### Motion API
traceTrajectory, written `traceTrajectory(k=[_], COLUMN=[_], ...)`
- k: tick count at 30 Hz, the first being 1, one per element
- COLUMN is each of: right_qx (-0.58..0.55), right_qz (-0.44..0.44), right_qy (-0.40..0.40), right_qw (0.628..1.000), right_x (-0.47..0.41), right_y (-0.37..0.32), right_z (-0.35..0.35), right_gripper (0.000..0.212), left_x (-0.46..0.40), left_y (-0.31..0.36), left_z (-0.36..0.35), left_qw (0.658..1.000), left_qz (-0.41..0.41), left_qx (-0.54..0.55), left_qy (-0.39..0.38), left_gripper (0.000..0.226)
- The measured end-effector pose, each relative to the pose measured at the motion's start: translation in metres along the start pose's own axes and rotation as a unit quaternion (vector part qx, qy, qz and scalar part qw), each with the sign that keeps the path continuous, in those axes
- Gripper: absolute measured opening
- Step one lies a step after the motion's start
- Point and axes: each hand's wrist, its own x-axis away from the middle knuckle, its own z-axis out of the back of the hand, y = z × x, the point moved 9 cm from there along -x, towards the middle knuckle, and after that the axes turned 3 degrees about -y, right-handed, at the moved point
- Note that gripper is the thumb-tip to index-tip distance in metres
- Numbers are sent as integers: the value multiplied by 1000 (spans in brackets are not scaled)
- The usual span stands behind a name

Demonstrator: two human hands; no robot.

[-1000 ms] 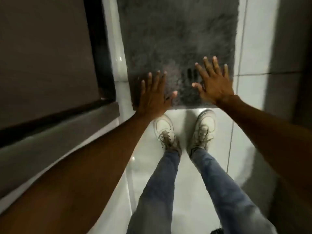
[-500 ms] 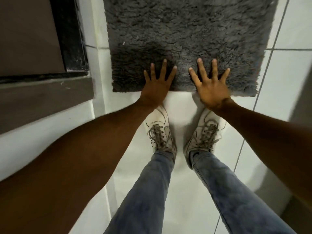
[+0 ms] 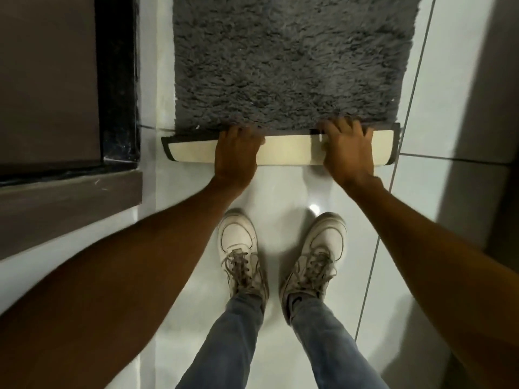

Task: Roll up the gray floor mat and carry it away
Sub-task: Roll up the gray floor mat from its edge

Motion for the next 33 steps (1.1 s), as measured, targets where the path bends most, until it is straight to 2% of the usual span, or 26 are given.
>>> traceTrajectory(k=[3, 8, 13, 16, 21, 23, 24, 27, 30, 31, 33], right_qx=[13, 24, 28, 4, -32, -30, -27, -41, -39, -41, -40], right_qz=[37, 17, 19, -11, -32, -30, -39, -71, 6, 26, 24], right_qy=[-14, -32, -64, -85, -156, -159, -136, -13, 51, 52, -1], right_qw=[999, 999, 997, 996, 987, 986, 990, 997, 998, 997, 999], right_x=[12, 17, 28, 36, 11, -2, -7, -5, 11, 16, 25], right_y=[-3, 12, 14, 17, 25, 27, 29, 23, -10, -17, -22], right_z=[-24, -35, -41, -45, -41, -32, -24, 2, -3, -12, -37], right_gripper=[37, 52, 43, 38, 36, 37, 36, 30, 34, 38, 56], left_x=[14, 24, 19, 16, -8, -19, -23, -26, -12, -9, -6], left_y=[2, -13, -12, -11, -18, -20, -20, -9, -3, -2, 1], left_z=[-19, -37, -35, -32, -25, -16, -11, 8, 11, 8, -2], left_qw=[1000, 998, 996, 993, 985, 990, 993, 1000, 988, 983, 982], left_qz=[-15, -16, -43, -65, -86, -77, -65, -22, 18, 23, 25], left_qx=[8, -17, 0, 37, 66, 40, 21, 21, 69, 71, 58], left_qy=[-1, -53, -76, -87, -135, -115, -94, 5, 134, 168, 178], left_gripper=[38, 59, 52, 46, 42, 39, 37, 26, 29, 33, 38])
